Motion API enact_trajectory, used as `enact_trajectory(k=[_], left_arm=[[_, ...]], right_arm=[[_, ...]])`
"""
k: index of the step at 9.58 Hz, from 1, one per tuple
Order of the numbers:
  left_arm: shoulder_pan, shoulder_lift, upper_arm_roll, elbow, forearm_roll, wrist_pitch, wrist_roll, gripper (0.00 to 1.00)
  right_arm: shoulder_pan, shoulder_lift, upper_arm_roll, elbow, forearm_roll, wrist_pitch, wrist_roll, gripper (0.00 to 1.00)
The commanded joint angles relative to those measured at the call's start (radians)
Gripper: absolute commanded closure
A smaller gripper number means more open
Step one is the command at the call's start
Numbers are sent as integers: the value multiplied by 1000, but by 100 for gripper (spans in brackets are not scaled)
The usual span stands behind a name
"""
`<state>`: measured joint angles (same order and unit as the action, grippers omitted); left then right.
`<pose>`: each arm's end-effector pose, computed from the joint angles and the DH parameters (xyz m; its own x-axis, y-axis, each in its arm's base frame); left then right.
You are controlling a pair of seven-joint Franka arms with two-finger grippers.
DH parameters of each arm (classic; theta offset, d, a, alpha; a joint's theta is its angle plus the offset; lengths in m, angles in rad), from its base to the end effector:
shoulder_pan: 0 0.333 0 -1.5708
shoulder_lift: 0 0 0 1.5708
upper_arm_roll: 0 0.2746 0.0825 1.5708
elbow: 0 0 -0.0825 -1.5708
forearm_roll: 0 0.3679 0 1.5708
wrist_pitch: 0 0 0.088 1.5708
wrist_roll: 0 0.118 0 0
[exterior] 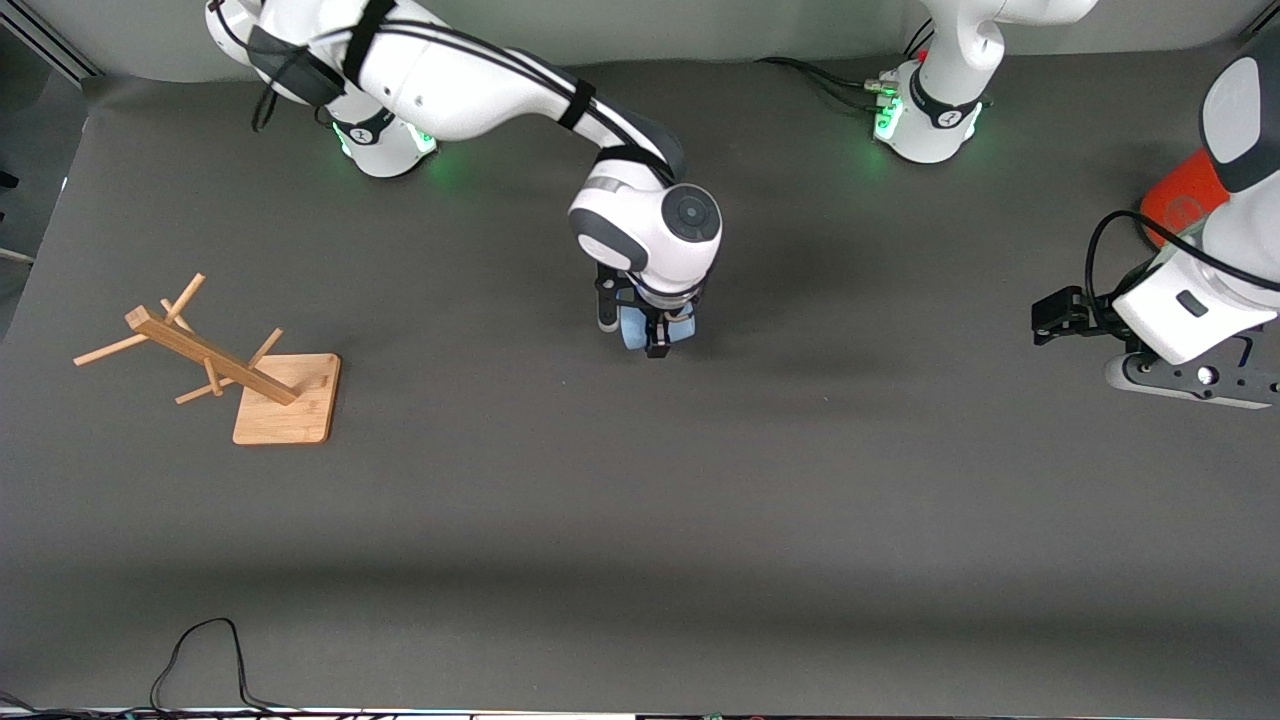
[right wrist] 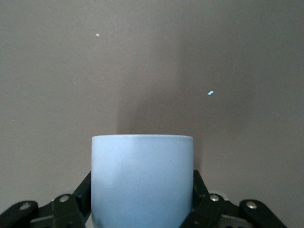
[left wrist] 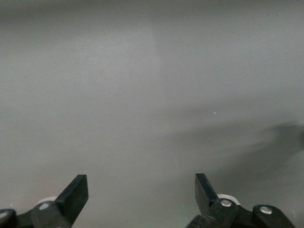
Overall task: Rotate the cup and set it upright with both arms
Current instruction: 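Carry the light blue cup to the table middle with the right gripper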
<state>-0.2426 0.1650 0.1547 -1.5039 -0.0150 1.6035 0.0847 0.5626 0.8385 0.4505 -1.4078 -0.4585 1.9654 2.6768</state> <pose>0.5775 -0.0584 0.5139 0.9831 -0.1715 -0.0640 -0.1722 -0.9851 -0.0050 0.4140 0.5181 0.1892 0.0296 -0.9810 0.1918 -0.9989 -0.0222 0.0406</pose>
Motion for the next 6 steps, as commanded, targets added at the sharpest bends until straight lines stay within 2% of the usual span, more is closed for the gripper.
enact_trajectory(k=[1,4,5,6], left_arm=[[-7,10,8,25,-11,-20,15,0],[-7,10,8,25,-11,-20,15,0],[-6,10,8,25,-11,-20,15,0],[-6,10,8,25,-11,-20,15,0]], right_arm=[[43,85,-9,85,-60,-5,70,56],[72,114,-33,102,-75,21,118,56],[74,119,-35,102,-77,30,123,49],[77,119,-35,104,-77,30,126,4]])
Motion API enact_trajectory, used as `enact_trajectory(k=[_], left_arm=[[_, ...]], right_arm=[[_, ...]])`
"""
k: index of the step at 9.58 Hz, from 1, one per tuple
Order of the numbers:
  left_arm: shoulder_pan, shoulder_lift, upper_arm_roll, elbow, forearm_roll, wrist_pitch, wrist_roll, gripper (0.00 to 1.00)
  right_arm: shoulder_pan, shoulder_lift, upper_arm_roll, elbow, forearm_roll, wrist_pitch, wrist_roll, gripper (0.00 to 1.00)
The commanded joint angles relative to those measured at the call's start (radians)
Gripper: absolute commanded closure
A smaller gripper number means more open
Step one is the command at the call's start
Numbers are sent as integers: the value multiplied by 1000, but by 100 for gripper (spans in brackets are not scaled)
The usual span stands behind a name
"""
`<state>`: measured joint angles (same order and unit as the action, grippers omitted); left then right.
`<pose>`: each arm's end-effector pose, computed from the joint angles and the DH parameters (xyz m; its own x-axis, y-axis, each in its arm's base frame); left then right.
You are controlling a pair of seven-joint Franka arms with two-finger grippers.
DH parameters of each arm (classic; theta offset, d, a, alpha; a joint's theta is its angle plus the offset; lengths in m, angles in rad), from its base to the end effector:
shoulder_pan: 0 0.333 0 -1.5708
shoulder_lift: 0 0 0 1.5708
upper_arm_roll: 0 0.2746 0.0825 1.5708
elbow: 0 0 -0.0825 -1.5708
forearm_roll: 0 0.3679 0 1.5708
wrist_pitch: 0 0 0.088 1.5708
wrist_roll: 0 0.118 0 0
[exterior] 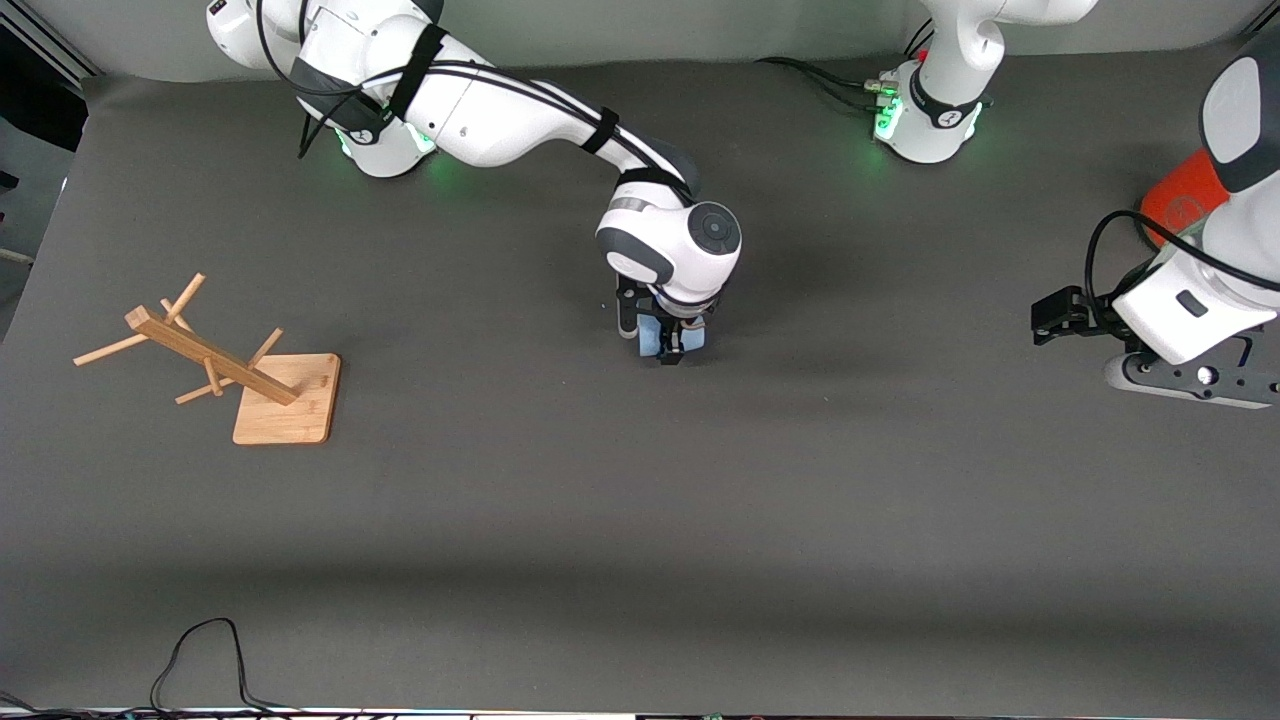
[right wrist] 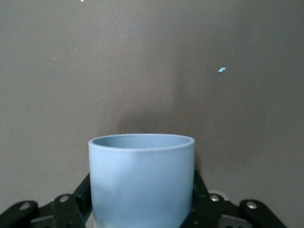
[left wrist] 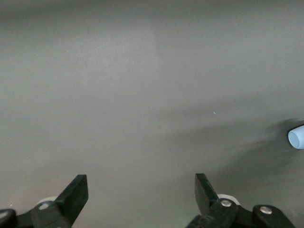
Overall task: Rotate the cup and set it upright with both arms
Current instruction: 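Lower the cup onto its side and open the right gripper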
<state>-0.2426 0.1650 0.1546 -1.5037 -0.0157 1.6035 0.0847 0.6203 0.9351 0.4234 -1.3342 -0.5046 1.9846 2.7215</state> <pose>0.5775 -0.0586 0.5140 0.9831 -0.1716 -0.0638 -0.1722 -0.9850 -0.0043 0.4065 0.5339 0.1534 0.0240 -0.9774 0.2101 -0.9997 -0.0215 0.0141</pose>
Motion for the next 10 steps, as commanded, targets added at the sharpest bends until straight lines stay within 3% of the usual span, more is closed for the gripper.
enact_trajectory(k=[1,5,7,10], left_arm=[[-6,10,8,25,-10,-20,16,0],[-6,10,8,25,-12,-20,15,0],[-7,10,8,25,-12,-20,15,0],[-7,10,8,25,-12,-19,15,0]], right_arm=[[19,24,-8,30,-31,11,81,0],[4,-13,-8,27,-20,-22,57,0],[-1,-62,-3,33,3,-194,8,0],[-20,-201,-6,30,170,-335,-130,0]])
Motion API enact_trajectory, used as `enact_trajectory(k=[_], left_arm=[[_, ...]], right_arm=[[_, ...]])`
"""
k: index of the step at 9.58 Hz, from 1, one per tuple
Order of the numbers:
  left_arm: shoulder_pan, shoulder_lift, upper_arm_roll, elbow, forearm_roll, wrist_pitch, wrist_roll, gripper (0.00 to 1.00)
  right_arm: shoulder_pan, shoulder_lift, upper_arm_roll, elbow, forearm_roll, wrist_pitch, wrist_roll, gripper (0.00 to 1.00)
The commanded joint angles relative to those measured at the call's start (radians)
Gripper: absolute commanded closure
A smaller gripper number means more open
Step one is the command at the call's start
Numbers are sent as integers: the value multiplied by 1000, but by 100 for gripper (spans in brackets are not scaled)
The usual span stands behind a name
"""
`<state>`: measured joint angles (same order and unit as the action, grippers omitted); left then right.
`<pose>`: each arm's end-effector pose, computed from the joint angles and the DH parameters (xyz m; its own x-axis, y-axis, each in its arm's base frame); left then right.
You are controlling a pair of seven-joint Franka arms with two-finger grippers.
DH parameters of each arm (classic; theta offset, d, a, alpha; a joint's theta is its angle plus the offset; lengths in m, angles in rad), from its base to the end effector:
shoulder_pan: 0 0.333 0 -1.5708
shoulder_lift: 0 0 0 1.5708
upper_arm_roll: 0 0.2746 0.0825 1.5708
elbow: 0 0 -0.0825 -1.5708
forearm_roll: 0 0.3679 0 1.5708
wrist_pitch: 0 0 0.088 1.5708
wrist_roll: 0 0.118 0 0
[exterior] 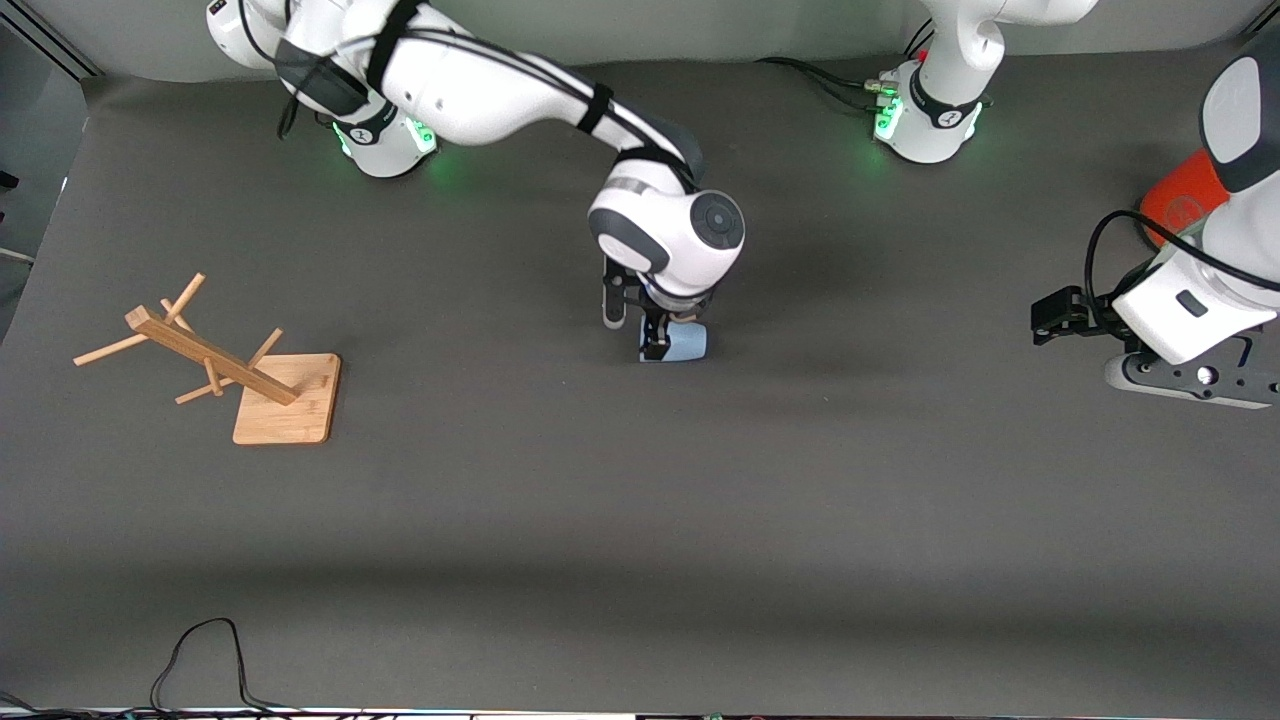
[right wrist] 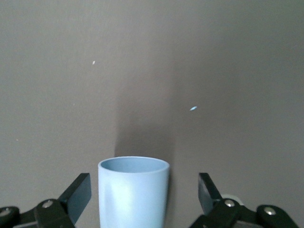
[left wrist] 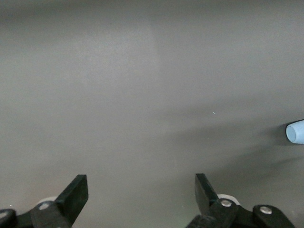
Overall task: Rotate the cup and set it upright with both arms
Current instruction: 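Lower the cup onto its side and open the right gripper, then withdraw the right gripper to the mug tree while the left gripper reaches the cup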
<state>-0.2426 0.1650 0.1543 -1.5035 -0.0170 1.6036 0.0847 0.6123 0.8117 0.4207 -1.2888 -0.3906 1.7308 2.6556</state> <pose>0.5775 -0.0589 0.5141 0.9831 -0.1719 -0.0634 -0.1724 -0.9850 -0.0030 0.4148 0.5177 0.2349 0.0114 -0.9586 0.2844 -0.9952 0.0167 0.0961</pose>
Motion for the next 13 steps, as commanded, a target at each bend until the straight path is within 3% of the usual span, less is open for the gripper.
enact_trajectory(k=[1,3,7,9,11,13], left_arm=[[-7,10,8,25,-11,-19,15,0],[-7,10,8,25,-11,-20,15,0],[-33,10,-30,39,-8,-4,-25,0],[-88,28,-88,40,11,2,-159,0],[-206,121,-122,121,130,16,-299,0],[-318,241,-121,236,161,9,-443,0]], right_arm=[[-40,-129,-3,-17,87,-147,-141,0],[-124,-244,-3,-18,162,-273,-346,0],[-323,-445,-14,-26,168,-454,-867,0],[-373,-527,-118,-29,170,-485,-1183,0],[-463,-603,-152,-59,170,-479,-1497,0],[-543,-676,-180,-107,170,-449,-1743,0]])
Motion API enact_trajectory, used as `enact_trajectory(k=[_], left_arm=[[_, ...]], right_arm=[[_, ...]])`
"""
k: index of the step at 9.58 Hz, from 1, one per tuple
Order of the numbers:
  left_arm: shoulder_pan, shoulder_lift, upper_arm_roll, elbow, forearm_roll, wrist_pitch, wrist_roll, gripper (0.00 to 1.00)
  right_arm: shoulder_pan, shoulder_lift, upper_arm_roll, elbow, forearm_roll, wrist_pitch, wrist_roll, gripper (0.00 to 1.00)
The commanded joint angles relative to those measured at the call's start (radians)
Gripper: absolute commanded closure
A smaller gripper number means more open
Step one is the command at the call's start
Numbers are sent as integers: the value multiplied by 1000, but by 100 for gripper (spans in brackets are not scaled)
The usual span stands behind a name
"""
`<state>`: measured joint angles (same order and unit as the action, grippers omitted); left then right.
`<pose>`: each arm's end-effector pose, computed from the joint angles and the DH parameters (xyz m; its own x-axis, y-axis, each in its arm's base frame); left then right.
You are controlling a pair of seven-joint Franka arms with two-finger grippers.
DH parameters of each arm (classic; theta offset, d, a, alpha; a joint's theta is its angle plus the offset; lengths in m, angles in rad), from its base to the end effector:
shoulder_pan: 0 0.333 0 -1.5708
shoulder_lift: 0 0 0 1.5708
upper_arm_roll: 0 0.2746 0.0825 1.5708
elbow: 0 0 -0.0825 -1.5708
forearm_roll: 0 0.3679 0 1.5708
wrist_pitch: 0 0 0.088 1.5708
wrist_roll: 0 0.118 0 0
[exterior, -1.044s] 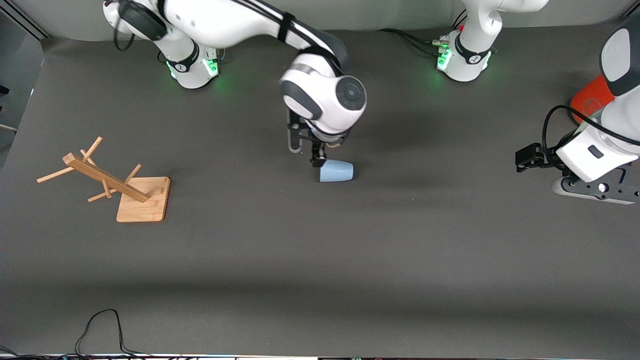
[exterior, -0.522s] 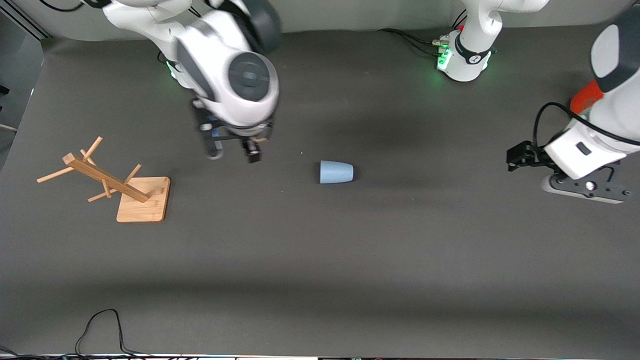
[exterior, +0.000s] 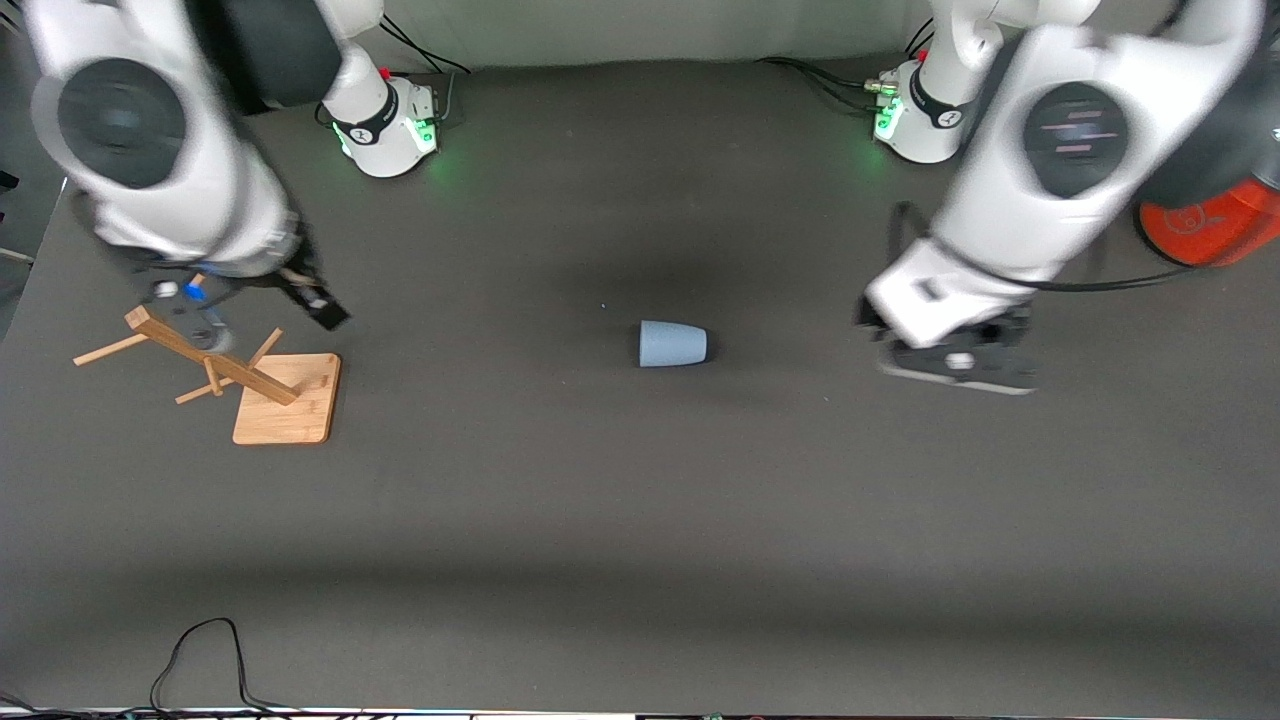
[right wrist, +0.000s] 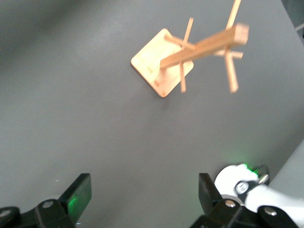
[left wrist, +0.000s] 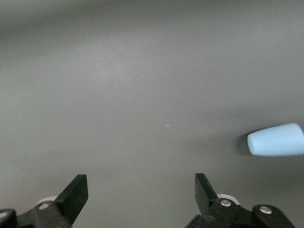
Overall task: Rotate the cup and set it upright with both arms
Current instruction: 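Withdraw the right gripper to the mug tree while the left gripper reaches the cup, then grasp the rim of the lying cup with the left gripper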
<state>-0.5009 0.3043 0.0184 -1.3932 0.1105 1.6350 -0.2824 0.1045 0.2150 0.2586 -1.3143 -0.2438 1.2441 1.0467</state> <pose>0.5516 -0.2765 0.4831 0.9777 -0.2079 -0.0283 -0.2098 -0.9693 -0.1278 0.5340 0.1507 0.5492 0.7496 -0.6613 0.0280 -0.6321 -0.7026 0.3269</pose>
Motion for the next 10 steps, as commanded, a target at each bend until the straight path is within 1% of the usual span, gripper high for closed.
enact_trajectory(k=[1,2,3,4,5,6,7,8,10], left_arm=[[-112,157,15,164,67,-20,-140,0],[-167,214,15,195,101,-17,-214,0],[-226,281,17,238,139,-20,-289,0],[-281,371,18,309,174,-32,-349,0],[-341,459,20,379,213,-32,-371,0],[-373,530,21,426,236,-20,-371,0],[-378,580,18,454,235,-3,-371,0],[-404,620,20,457,236,27,-371,0],[-436,686,18,465,236,51,-365,0]], right_arm=[[-63,-122,-48,-126,24,90,-269,0],[-75,-165,-100,-179,50,159,-428,0],[-75,-190,-169,-222,82,217,-564,0],[-75,-198,-215,-238,99,251,-674,0],[-75,-197,-260,-243,122,280,-786,0],[-75,-197,-294,-253,159,313,-872,0],[-75,-197,-318,-269,184,340,-942,0],[-77,-190,-321,-270,208,357,-1005,0],[-74,-180,-322,-272,218,380,-1057,0]])
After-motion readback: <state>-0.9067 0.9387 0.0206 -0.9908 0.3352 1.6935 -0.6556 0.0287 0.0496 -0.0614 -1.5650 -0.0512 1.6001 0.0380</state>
